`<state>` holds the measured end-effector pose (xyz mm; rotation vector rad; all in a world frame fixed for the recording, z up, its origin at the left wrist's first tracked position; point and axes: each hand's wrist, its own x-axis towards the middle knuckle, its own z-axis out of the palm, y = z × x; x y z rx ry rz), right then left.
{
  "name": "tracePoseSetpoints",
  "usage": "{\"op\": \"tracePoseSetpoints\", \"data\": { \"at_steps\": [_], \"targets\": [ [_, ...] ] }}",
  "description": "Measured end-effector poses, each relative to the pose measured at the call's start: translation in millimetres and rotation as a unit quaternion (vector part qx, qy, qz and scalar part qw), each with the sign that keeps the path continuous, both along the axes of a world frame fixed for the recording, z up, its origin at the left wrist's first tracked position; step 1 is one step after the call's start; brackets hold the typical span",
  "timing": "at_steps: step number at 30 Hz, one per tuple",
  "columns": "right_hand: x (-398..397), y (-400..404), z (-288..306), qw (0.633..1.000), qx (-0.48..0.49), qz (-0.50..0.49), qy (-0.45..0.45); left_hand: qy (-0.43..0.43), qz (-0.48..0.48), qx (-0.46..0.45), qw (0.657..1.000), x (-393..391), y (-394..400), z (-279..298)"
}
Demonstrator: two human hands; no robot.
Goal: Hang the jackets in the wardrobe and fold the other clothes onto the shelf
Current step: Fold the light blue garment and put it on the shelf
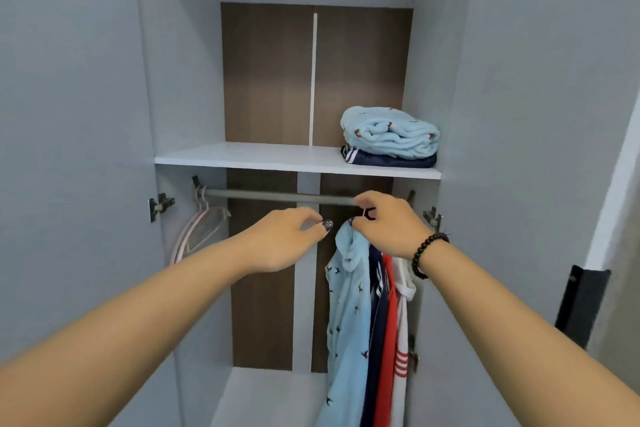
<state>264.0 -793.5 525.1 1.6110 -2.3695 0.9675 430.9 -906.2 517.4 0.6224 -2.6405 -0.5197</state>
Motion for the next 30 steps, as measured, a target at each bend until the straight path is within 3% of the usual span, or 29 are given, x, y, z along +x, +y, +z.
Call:
{"op": "tracePoseSetpoints", "data": {
  "at_steps": [6,14,30],
  "targets": [
    [51,63,-36,0.995,0.020,0.101,0.001,0.045,0.044,0.106,0.992,65,77,-42],
    [119,109,-108,0.977,0.083,0.193,-0.032,0.019,0.188,0.098,0.977,162,136,-102],
    [330,70,-210,0.888,0.212,0.392,-0.116,0.075,0.419,0.290,0.857,388,211,-206]
  ]
}}
